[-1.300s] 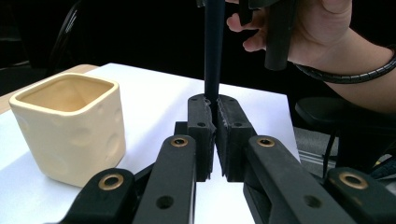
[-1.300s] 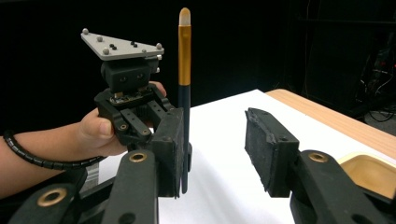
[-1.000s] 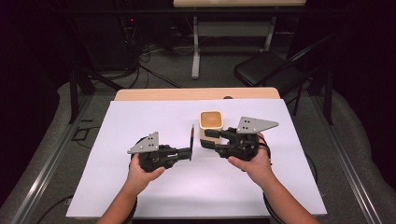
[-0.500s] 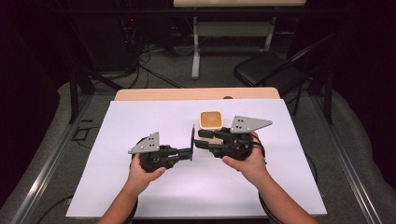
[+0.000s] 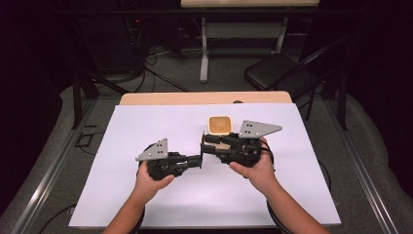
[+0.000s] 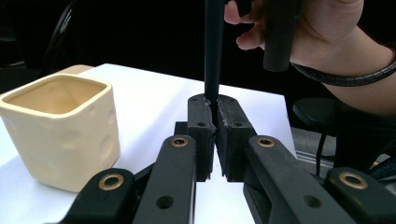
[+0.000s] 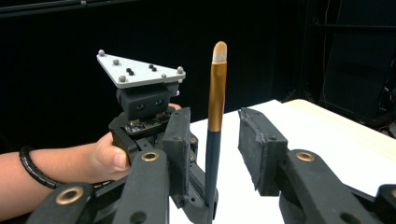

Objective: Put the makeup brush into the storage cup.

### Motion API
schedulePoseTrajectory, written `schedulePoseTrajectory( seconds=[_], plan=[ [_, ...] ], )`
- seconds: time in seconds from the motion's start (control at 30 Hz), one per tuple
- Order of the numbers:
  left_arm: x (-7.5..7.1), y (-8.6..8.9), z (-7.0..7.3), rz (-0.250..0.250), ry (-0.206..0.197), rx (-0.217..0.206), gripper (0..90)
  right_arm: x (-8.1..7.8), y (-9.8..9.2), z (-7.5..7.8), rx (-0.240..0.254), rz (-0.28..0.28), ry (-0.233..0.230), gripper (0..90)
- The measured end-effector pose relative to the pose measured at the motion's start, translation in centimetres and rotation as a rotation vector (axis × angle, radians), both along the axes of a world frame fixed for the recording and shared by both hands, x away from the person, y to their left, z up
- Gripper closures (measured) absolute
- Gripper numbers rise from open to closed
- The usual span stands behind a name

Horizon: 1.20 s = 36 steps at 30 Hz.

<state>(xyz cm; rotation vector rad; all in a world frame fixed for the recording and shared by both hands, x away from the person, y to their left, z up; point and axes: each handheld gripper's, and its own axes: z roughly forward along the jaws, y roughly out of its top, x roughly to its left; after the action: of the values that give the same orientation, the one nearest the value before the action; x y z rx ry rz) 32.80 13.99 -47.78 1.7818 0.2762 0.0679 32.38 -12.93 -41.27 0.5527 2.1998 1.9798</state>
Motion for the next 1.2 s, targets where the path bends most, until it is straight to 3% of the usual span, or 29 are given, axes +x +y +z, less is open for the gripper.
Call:
schedulePoseTrajectory(
  seconds=[0.67, 1.2],
  plan=[
    [0.01, -0.19, -0.15, -0.004, 0.004, 0.01, 84.7, 0.02, 0.22, -0.16, 0.019, 0.0, 0.011, 67.1],
    [0.05, -0.26, -0.27, -0.007, 0.007, 0.011, 84.7, -0.07, 0.29, -0.25, 0.032, 0.004, 0.009, 74.8]
  ],
)
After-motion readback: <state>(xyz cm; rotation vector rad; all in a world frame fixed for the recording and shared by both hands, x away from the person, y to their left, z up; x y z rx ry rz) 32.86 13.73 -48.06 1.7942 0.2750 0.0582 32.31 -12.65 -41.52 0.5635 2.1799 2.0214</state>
